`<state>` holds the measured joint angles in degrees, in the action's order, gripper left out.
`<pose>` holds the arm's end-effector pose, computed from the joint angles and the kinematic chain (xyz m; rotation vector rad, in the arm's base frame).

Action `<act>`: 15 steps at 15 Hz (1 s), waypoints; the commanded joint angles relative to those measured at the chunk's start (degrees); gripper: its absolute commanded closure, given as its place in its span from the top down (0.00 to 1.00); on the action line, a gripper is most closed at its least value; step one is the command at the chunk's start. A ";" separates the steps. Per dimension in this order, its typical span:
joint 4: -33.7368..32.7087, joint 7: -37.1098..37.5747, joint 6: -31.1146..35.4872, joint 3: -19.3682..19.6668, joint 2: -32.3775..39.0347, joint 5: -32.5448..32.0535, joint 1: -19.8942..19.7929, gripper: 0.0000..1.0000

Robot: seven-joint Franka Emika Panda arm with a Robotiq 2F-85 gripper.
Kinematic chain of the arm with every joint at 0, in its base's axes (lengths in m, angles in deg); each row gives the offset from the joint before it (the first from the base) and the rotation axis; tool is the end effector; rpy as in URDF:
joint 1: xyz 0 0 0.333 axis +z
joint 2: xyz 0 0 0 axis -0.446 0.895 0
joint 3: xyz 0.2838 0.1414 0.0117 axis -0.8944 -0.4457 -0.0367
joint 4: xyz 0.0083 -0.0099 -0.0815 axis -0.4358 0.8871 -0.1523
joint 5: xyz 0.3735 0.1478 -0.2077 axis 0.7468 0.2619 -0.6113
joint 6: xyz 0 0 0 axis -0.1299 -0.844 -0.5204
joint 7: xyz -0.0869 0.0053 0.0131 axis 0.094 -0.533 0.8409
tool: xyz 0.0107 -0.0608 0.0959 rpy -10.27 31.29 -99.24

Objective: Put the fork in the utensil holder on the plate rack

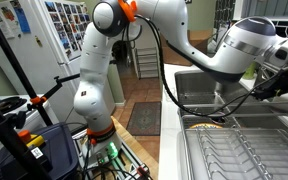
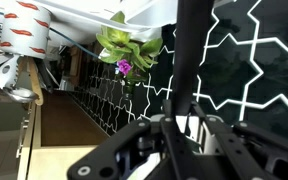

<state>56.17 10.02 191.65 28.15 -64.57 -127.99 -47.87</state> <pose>0.4257 -0.6131 0.4246 1.2600 -1.4823 0.7580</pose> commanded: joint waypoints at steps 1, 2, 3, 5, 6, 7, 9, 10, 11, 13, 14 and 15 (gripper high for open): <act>2.85 2.52 -2.35 -2.49 -2.44 -3.58 -1.08 0.05; 3.06 2.75 -2.72 -2.92 -2.51 -3.92 -1.27 0.05; 3.19 2.99 -3.21 -3.34 -2.54 -4.22 -1.46 0.05; 3.44 3.54 -4.10 -4.14 -2.61 -4.79 -1.82 0.05; 3.76 3.74 -4.46 -4.56 -2.80 -5.19 -1.98 0.05; 4.06 4.01 -4.69 -4.97 -2.99 -5.48 -2.16 0.05; 4.58 4.08 -5.19 -5.83 -3.27 -5.65 -2.60 0.05; 4.85 4.06 -5.61 -6.29 -3.43 -5.64 -2.69 0.05; 5.15 4.02 -5.92 -6.75 -3.60 -5.61 -2.79 0.05; 5.76 4.26 -6.50 -7.65 -3.92 -5.69 -2.93 0.05; 6.19 4.80 -6.93 -8.01 -3.96 -6.17 -2.80 0.05; 6.52 5.00 -7.25 -8.38 -3.97 -6.43 -2.81 0.05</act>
<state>59.18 13.01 186.48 21.89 -66.16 -131.80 -49.93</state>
